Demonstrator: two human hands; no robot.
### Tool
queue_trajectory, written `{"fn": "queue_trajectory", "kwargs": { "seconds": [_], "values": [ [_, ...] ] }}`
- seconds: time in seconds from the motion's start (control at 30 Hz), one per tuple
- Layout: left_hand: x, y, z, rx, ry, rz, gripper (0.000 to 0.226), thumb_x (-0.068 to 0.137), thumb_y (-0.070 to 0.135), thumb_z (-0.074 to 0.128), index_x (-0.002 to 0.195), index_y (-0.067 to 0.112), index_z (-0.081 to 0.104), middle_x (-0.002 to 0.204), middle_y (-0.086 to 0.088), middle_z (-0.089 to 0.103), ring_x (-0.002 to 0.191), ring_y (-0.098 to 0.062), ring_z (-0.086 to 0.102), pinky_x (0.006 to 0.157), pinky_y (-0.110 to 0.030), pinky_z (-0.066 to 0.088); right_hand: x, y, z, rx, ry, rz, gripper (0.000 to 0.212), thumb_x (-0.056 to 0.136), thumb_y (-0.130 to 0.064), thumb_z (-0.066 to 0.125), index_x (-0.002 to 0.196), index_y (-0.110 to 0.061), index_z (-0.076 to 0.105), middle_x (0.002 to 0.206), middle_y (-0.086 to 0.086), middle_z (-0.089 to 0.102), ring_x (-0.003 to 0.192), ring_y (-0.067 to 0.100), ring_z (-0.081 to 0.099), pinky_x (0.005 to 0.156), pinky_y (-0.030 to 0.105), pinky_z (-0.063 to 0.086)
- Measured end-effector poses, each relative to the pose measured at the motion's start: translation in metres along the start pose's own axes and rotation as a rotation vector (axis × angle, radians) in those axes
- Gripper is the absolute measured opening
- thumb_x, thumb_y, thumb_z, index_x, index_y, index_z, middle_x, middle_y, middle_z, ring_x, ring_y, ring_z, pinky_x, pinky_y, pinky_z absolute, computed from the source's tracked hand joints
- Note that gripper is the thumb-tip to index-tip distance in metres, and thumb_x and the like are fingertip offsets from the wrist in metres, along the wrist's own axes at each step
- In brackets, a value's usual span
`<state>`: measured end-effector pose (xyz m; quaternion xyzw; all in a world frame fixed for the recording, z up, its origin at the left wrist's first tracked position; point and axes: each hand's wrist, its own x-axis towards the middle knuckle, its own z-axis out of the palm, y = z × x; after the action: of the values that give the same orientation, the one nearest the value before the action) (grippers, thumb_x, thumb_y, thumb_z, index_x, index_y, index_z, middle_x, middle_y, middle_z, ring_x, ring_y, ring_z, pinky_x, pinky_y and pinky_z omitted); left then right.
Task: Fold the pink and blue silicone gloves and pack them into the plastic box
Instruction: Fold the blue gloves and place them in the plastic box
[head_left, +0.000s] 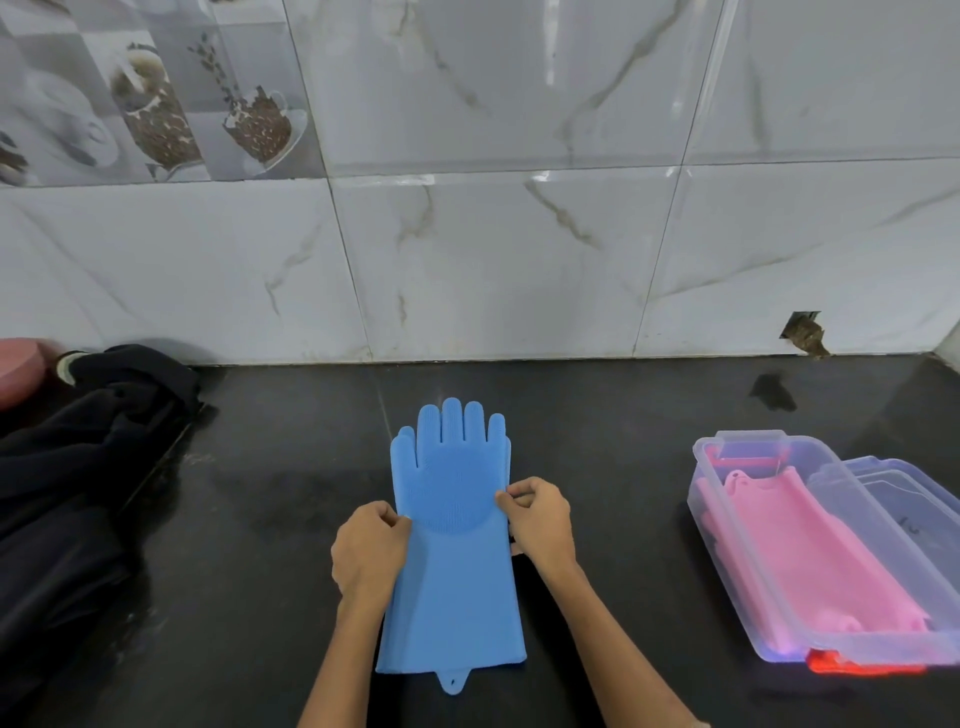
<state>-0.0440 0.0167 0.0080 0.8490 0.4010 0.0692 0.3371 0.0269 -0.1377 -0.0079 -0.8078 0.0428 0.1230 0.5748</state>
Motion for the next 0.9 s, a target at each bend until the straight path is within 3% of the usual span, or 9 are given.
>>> {"fn": "queue_trajectory", "kwargs": {
  "seconds": [0.1,0.27,0.4,0.5,0.63,0.77,0.9],
  "values": [
    [-0.003,-0.004,0.0,-0.038,0.029,0.03,0.018,0.087,0.026,0.063,0.075,0.013,0.068,0.073,0.0,0.066,0.063,-0.013,0.057,0.05,-0.021,0.036,-0.005,-0.002,0.003,-0.123,0.11,-0.022,0.017,0.088,-0.026,0.063,0.082,-0.011,0.062,0.078,0.004,0.069,0.07,0.016,0.066,0.064,0.037,0.059],
    [-0.003,-0.008,0.001,-0.15,0.073,0.053,0.015,0.087,0.024,0.067,0.082,0.011,0.073,0.076,-0.001,0.068,0.067,-0.014,0.061,0.057,-0.024,0.043,-0.01,-0.001,-0.001,-0.365,0.093,-0.035,0.023,0.092,-0.027,0.059,0.078,-0.008,0.062,0.065,0.002,0.059,0.053,0.011,0.049,0.048,0.023,0.039],
    [0.004,-0.007,0.0,-0.193,-0.001,0.042,0.012,0.083,0.021,0.072,0.08,0.01,0.075,0.077,-0.003,0.07,0.066,-0.017,0.063,0.059,-0.03,0.051,-0.01,-0.004,-0.008,-0.392,0.045,-0.021,0.024,0.09,-0.027,0.062,0.09,-0.004,0.068,0.08,0.01,0.07,0.069,0.022,0.065,0.062,0.033,0.052],
    [0.006,-0.007,-0.001,-0.247,-0.067,-0.002,0.012,0.079,0.021,0.076,0.079,0.01,0.074,0.075,-0.005,0.071,0.064,-0.02,0.068,0.064,-0.037,0.06,-0.011,-0.006,-0.007,-0.4,0.007,-0.025,0.03,0.087,-0.029,0.066,0.086,0.001,0.068,0.083,0.015,0.071,0.062,0.022,0.062,0.061,0.033,0.052],
    [0.007,-0.009,-0.001,-0.272,-0.102,-0.033,0.012,0.074,0.025,0.08,0.073,0.014,0.074,0.07,-0.002,0.071,0.063,-0.02,0.07,0.068,-0.04,0.061,-0.009,-0.003,-0.01,-0.397,0.015,-0.018,0.028,0.086,-0.022,0.066,0.07,0.001,0.06,0.069,0.021,0.06,0.055,0.021,0.052,0.057,0.03,0.046],
    [0.0,-0.006,0.007,-0.314,-0.162,-0.046,0.015,0.072,0.026,0.082,0.066,0.018,0.071,0.075,0.002,0.071,0.066,-0.017,0.068,0.068,-0.035,0.061,-0.005,0.0,-0.024,-0.425,-0.07,0.04,0.027,0.091,-0.026,0.058,0.075,-0.006,0.051,0.077,0.011,0.062,0.064,0.024,0.057,0.068,0.034,0.052],
    [-0.011,0.003,0.017,-0.372,-0.278,-0.017,0.017,0.077,0.026,0.078,0.073,0.01,0.073,0.079,-0.003,0.074,0.068,-0.014,0.07,0.058,-0.025,0.058,-0.002,-0.002,-0.05,-0.458,-0.176,0.151,0.029,0.095,-0.029,0.05,0.095,-0.001,0.058,0.093,0.013,0.07,0.076,0.028,0.069,0.069,0.035,0.058]
  ]
}}
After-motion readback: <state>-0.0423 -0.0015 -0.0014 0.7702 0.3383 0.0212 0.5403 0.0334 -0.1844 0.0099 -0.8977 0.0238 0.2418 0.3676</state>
